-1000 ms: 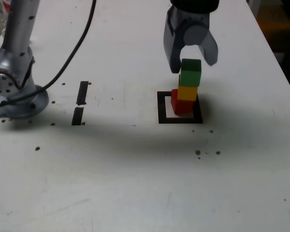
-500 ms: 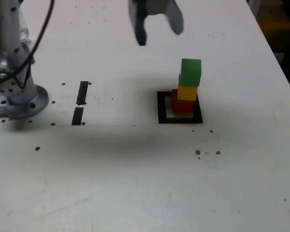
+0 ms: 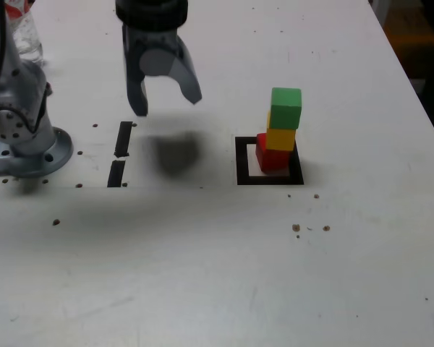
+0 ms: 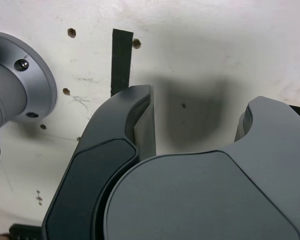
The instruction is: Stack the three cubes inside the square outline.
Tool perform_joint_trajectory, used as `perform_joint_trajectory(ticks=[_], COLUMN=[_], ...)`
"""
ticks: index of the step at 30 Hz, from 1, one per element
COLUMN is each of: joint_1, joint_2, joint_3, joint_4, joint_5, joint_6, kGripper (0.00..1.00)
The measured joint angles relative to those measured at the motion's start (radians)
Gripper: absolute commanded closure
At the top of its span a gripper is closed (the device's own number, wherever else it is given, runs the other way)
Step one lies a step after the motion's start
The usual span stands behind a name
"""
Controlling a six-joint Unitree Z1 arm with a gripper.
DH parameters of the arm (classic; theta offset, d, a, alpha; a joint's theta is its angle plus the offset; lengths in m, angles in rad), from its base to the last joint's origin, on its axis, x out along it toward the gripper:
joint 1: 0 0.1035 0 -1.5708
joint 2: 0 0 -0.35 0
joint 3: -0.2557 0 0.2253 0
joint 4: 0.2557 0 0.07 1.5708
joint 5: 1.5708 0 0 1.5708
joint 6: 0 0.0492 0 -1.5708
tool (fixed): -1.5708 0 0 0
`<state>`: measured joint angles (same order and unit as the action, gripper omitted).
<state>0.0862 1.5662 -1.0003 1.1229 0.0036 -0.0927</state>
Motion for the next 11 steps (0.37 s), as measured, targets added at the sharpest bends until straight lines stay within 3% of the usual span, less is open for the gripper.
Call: perform_joint_trajectory(ticks=[11], joint_1=[-0.041], joint_2=[-0.065], joint_3=[0.261], joint_4=[-0.258], joint_5=[-0.007], joint_6=[0.04], kGripper=[0.31])
